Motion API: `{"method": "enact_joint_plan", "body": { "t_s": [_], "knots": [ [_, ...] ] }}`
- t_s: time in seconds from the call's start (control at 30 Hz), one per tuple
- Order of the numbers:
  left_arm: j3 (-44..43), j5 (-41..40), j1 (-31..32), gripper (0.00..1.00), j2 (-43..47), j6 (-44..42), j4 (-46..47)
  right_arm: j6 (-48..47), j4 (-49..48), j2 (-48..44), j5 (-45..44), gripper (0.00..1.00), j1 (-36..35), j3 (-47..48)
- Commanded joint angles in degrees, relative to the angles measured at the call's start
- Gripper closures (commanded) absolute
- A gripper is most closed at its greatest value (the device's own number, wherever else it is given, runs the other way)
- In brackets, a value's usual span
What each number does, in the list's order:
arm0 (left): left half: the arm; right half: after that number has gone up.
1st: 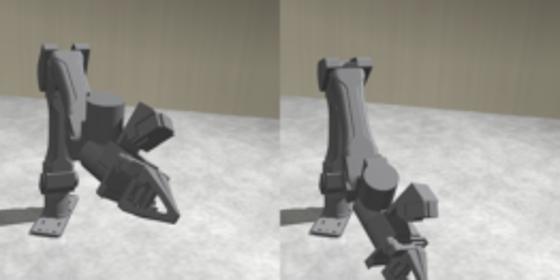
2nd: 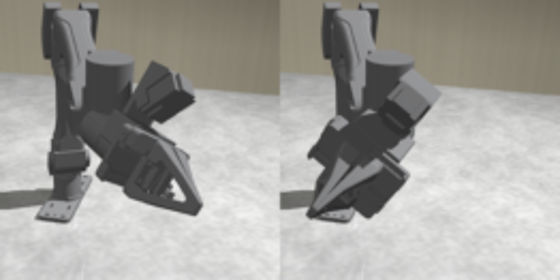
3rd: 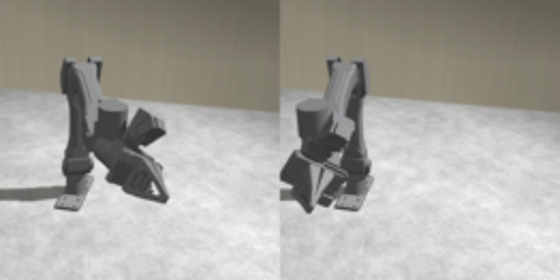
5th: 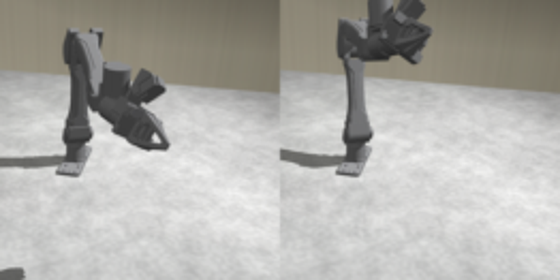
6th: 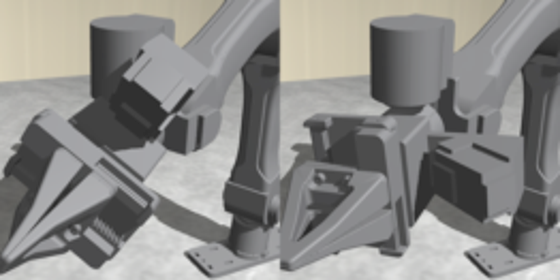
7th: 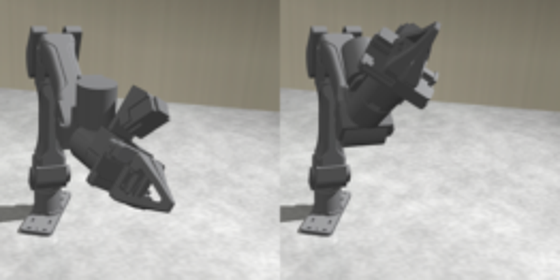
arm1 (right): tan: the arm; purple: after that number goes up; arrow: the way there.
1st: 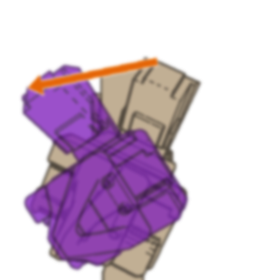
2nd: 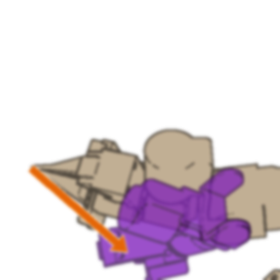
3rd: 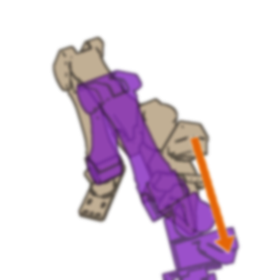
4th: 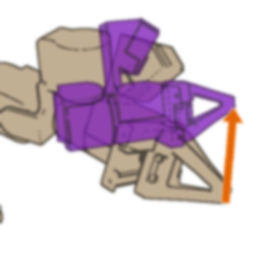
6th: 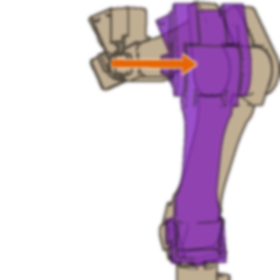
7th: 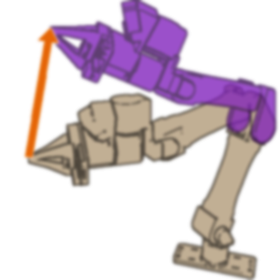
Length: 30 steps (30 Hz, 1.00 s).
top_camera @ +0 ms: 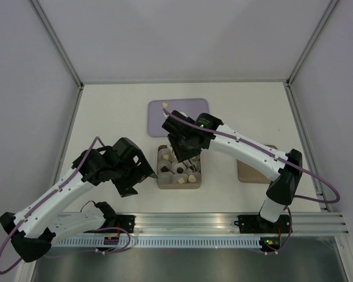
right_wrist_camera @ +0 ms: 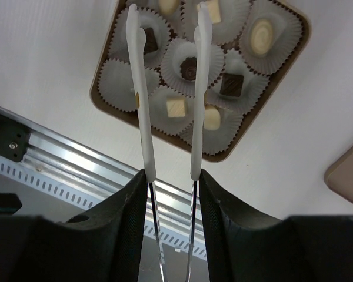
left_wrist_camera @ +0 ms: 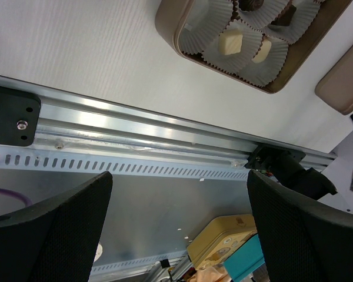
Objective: Pack the chocolate
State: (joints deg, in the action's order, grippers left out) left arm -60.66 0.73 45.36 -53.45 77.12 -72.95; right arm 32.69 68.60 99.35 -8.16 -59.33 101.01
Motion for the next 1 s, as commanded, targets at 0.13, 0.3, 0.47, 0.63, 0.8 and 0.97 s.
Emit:
{"method": "enact_joint_plan", "body": {
  "t_s": [0.13,0.3,0.47,0.63,0.8,0.97],
  "knots": [
    [-1.6,2.0,-0.2,0.00,-0.7,1.8,-0.4,-5.8,-0.5,5.7,-2.8,0.56,6.6,7.2],
    [-3.3,1.1,-0.3,0.00,-2.8,-0.7,0.3,-11.5,-2.1,16.1,-5.2,0.56,11.8,18.9],
    [-4.6,1.2,-0.3,0.00,-4.9,-2.9,1.1,-14.8,-4.8,31.1,-5.7,0.54,16.5,36.3],
    [-6.9,-2.5,-0.3,0.00,-4.4,-2.8,1.1,-15.8,-15.2,39.5,-2.7,0.49,20.4,40.8],
    [-8.9,-6.0,-0.3,0.00,-3.5,-2.9,1.1,-17.7,-25.5,43.4,-3.4,0.47,22.2,42.9],
    [-7.4,-7.7,-0.4,0.01,-2.2,-2.0,1.2,-18.4,-29.9,46.0,-1.4,0.47,22.5,43.0]
  ]
}}
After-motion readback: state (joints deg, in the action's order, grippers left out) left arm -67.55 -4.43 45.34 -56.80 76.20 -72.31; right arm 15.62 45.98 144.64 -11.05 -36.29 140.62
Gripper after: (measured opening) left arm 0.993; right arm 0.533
